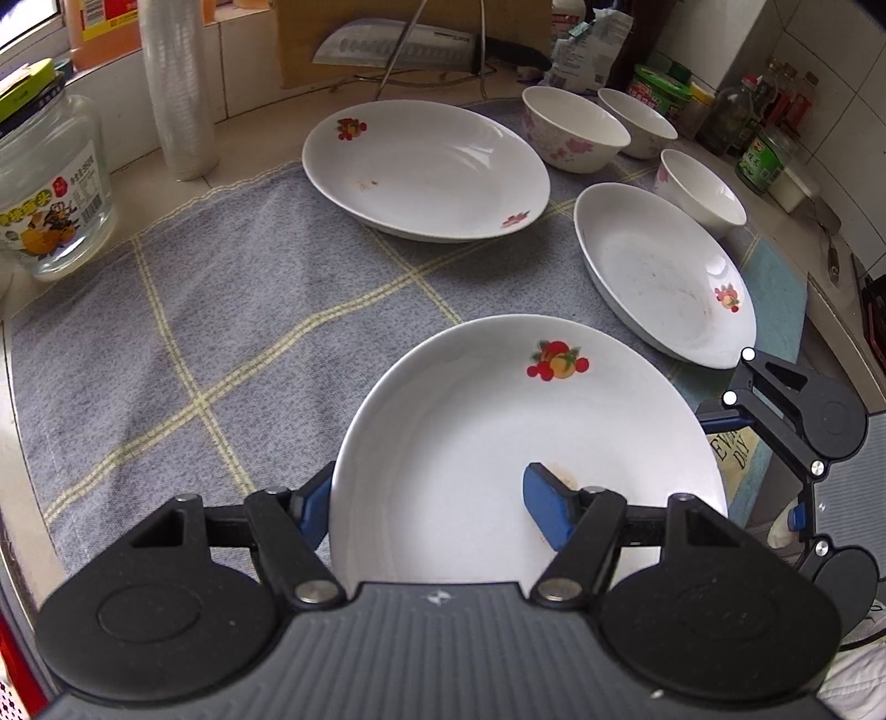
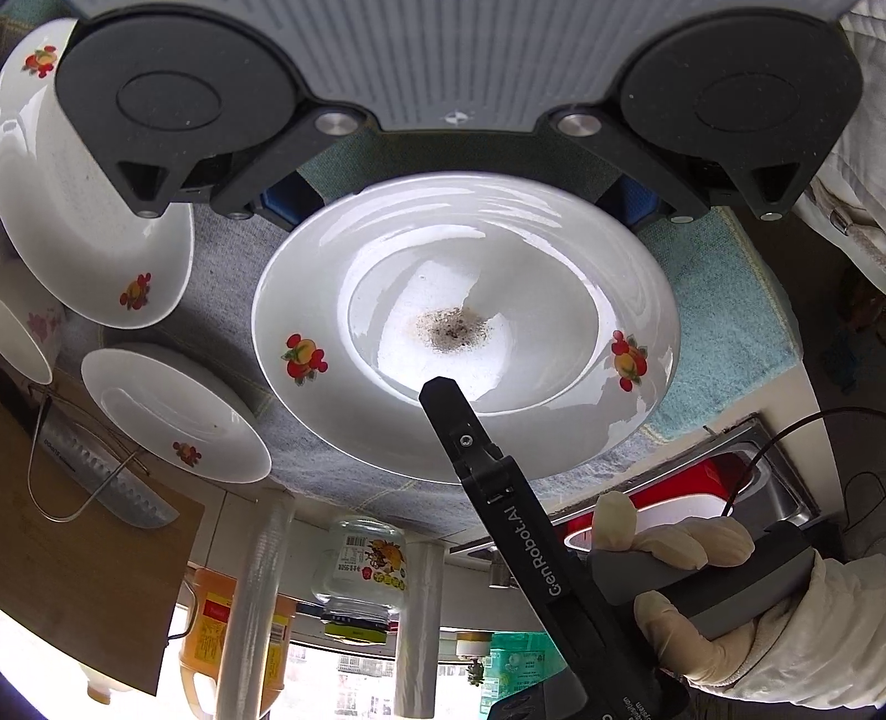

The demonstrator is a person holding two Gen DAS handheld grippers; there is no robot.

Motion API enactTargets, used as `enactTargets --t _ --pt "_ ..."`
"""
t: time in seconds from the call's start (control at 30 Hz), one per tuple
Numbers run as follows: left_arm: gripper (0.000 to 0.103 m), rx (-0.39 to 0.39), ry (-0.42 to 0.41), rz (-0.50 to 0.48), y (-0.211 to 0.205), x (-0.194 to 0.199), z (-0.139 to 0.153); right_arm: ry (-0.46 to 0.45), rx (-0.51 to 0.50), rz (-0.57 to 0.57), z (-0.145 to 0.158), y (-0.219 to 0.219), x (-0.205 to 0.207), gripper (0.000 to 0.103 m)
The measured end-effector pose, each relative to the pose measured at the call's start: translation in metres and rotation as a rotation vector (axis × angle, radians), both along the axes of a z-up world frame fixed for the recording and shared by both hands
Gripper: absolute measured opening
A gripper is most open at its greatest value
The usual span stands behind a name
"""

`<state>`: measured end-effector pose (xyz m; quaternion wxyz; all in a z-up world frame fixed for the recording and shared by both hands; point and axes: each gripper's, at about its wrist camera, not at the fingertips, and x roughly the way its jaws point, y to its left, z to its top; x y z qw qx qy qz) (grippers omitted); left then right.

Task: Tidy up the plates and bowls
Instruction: 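Lift the dirt-spotted plate with both grippers and carry it toward the sink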

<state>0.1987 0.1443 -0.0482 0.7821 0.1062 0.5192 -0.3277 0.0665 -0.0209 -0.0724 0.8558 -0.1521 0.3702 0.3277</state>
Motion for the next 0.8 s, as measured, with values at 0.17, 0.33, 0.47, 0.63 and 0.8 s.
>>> enactTargets --t 0.17,0.33,0.47,0.63,0.8 --pt "0.068 0.001 -0.014 0.035 0.022 0.005 0.003 -0.005 0.0 0.035 0.0 0.02 0.009 0.103" --pt "0.068 -0.004 -0.027 0.064 0.045 0.01 0.005 -0.006 0.002 0.058 -0.001 0.039 0.018 0.103" --pt "0.068 -0.008 -0.036 0.079 0.06 0.015 0.005 -0.009 -0.002 0.072 -0.001 0.053 0.026 0.103" --pt "0.068 -0.007 -0.05 0.09 0.076 0.022 0.004 -0.013 -0.01 0.086 -0.002 0.07 0.037 0.103" --pt "0.068 -0.012 -0.061 0.096 0.088 0.032 0.003 -0.017 -0.013 0.091 -0.004 0.081 0.048 0.103"
